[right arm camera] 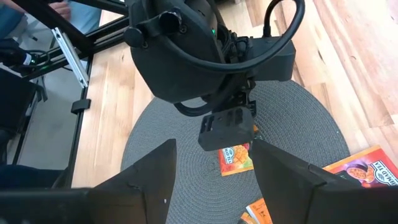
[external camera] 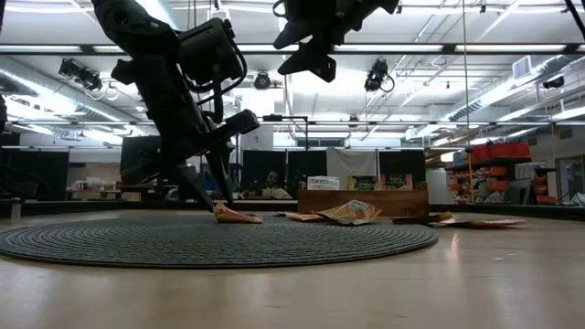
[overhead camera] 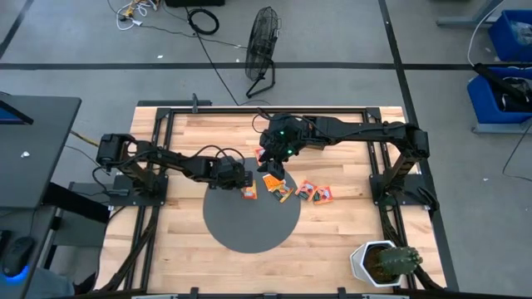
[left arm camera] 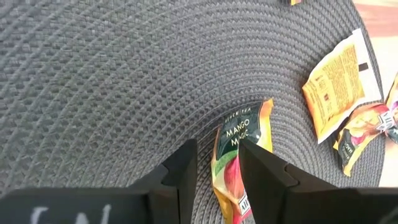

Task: Pick & Place Tea
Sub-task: Put the yellow tea bag into the middle section of the wooden organizer

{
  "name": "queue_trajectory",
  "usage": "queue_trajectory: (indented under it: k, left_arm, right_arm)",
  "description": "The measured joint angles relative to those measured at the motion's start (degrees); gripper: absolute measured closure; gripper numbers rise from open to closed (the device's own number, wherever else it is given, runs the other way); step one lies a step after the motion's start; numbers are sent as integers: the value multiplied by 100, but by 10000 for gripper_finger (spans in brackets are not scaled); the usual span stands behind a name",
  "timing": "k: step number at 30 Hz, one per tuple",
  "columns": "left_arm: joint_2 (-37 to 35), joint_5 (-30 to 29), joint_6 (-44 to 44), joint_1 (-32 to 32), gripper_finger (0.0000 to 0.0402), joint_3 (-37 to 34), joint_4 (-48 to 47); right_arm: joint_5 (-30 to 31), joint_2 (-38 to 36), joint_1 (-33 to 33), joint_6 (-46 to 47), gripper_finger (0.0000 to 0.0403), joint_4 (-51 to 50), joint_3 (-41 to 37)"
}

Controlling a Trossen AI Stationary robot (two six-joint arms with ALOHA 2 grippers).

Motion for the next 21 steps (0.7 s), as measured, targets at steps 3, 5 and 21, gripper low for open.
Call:
queue_trajectory:
  k: [3,5,21]
  left_arm:
    - [2,3,-2,-19,280,0,0]
    - [2,4,-3,-60,280,0,0]
    - [2,-82,-58,-85,280,2,63]
  right_arm:
    - [0,0,-1,0,188,0,0]
    - [0,0,0,0,188,0,0]
    - [2,0,-2,-2,188,0,0]
